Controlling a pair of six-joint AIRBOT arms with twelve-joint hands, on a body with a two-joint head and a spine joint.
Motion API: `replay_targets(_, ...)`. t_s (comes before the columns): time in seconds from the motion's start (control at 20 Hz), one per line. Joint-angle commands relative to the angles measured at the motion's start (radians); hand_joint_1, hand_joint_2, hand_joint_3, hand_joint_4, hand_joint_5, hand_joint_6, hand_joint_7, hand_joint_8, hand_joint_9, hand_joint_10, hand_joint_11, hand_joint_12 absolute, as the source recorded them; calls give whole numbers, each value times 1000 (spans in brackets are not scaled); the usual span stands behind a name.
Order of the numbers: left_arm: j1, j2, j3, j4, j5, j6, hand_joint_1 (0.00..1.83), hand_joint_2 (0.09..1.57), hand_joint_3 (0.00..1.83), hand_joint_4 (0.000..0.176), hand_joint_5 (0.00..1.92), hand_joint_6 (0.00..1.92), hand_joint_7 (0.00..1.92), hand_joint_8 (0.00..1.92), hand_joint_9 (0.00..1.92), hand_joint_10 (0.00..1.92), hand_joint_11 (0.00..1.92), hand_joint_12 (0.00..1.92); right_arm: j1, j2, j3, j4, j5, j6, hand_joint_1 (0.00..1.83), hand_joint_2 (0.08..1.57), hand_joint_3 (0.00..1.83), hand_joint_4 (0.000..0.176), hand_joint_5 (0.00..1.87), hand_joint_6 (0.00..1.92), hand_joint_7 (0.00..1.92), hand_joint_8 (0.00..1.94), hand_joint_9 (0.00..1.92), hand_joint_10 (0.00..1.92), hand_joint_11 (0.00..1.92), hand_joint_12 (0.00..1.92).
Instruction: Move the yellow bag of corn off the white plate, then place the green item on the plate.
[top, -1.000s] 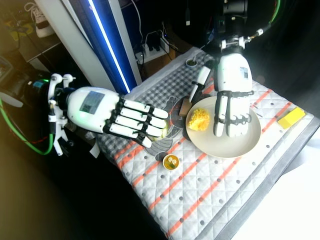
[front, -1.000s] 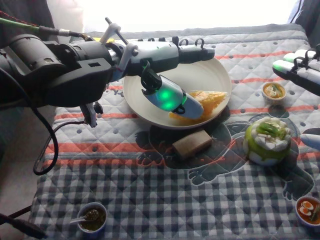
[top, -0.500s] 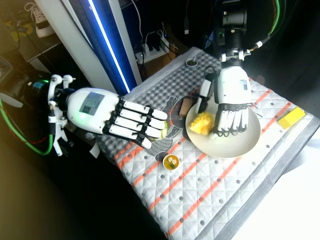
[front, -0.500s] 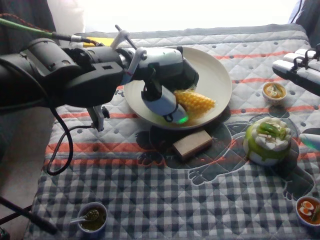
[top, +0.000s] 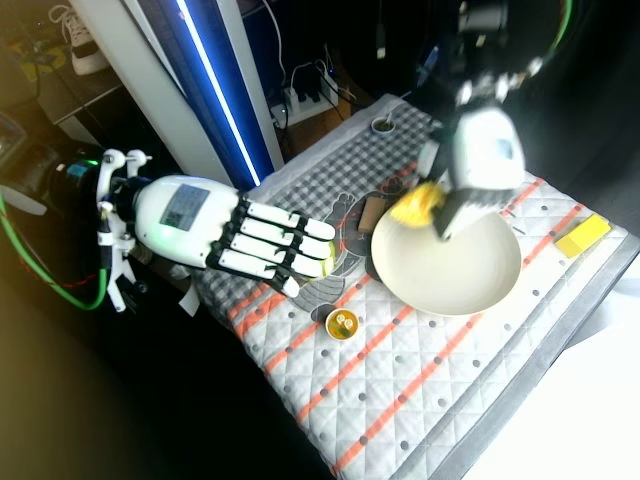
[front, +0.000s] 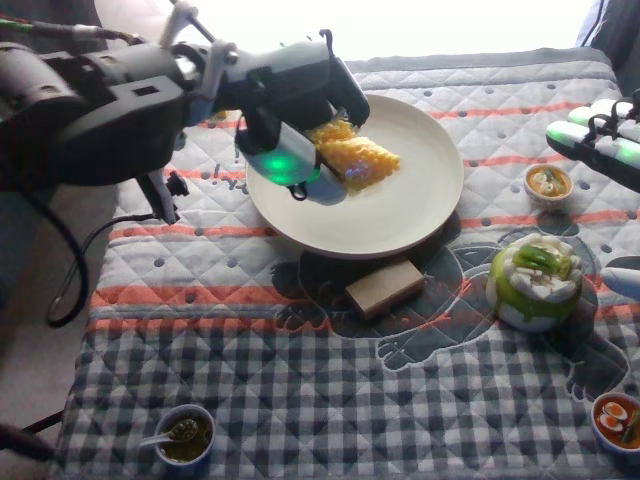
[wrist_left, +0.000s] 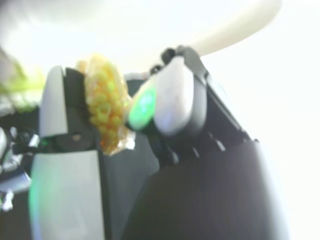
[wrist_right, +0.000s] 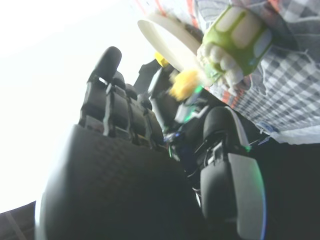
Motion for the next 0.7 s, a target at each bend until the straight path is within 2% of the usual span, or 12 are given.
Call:
replay_targets(0.0, -12, 11, -16, -7, -119, -3, 1428, 862, 624, 0, 1179, 1921, 1343, 1921, 1447, 1921, 1574, 1921, 7, 0, 4, 3, 122, 3, 526, 1307, 1, 0, 0, 0, 0, 0, 14, 1, 0, 708)
replay_targets(0.1, 11, 92, -112, 26, -163, -2, 1505, 814, 700, 0, 1202, 1921, 1396, 1921, 1498, 1921, 1605, 1921, 7, 1, 2, 4, 122, 4, 526, 1311, 1, 0, 0, 0, 0, 0, 44, 13, 0, 942)
replay_targets(0.15, 30, 129, -156, 42, -188, -2, 1511, 767, 763, 0, 1213, 1921, 1412, 1921, 1519, 1921, 1614, 1921, 7, 1, 1, 4, 122, 4, 542, 1306, 0, 0, 0, 0, 0, 0, 46, 13, 0, 966)
replay_targets(0.2, 56, 168, -200, 52, -219, -2, 1422, 804, 811, 0, 1177, 1921, 1394, 1921, 1512, 1921, 1613, 1921, 7, 1, 1, 5, 122, 6, 572, 1299, 0, 0, 0, 0, 0, 0, 65, 20, 0, 1020)
replay_targets(0.3, 118, 240, -289, 66, -275, -4, 1357, 896, 719, 0, 1085, 1921, 1358, 1921, 1482, 1921, 1589, 1921, 7, 1, 0, 5, 122, 8, 516, 1295, 0, 0, 0, 0, 0, 0, 58, 15, 0, 992)
replay_targets(0.35, 150, 269, -324, 72, -297, -19, 1080, 852, 1013, 0, 791, 1876, 1317, 1921, 1433, 1921, 1541, 1921, 7, 1, 0, 5, 122, 9, 515, 1289, 0, 0, 0, 0, 0, 0, 41, 7, 0, 904)
replay_targets(0.4, 176, 292, -348, 83, -316, -46, 1023, 802, 1172, 0, 758, 1912, 1298, 1921, 1403, 1921, 1532, 1921, 7, 1, 0, 5, 122, 9, 508, 1294, 1, 0, 0, 0, 0, 0, 7, 8, 0, 691)
replay_targets(0.45, 233, 332, -387, 97, -347, -98, 1440, 693, 1073, 0, 985, 1919, 1285, 1921, 1384, 1921, 1529, 1921, 7, 1, 1, 5, 121, 10, 502, 1295, 1, 4, 0, 0, 0, 0, 1, 1, 0, 580)
replay_targets(0.5, 263, 348, -406, 98, -361, -113, 1266, 766, 1012, 0, 871, 1464, 891, 1921, 1347, 1921, 1492, 1921, 7, 1, 1, 5, 121, 12, 483, 1300, 2, 17, 0, 0, 0, 0, 0, 0, 0, 561)
replay_targets(0.55, 285, 357, -420, 101, -362, -114, 1112, 735, 1151, 0, 824, 1710, 1176, 1921, 1377, 1921, 1509, 1921, 7, 1, 1, 5, 121, 15, 474, 1302, 1, 18, 0, 0, 0, 0, 0, 0, 0, 527)
replay_targets(0.6, 309, 360, -427, 105, -351, -115, 1390, 753, 931, 0, 972, 1879, 1249, 1921, 1392, 1921, 1484, 1921, 7, 1, 1, 5, 120, 20, 472, 1303, 1, 17, 0, 0, 0, 0, 0, 0, 0, 520)
replay_targets(0.65, 314, 359, -427, 105, -340, -115, 1195, 943, 745, 0, 637, 1693, 879, 1773, 1050, 1921, 1091, 1921, 7, 1, 1, 5, 120, 22, 474, 1308, 3, 0, 0, 0, 0, 0, 0, 0, 0, 516)
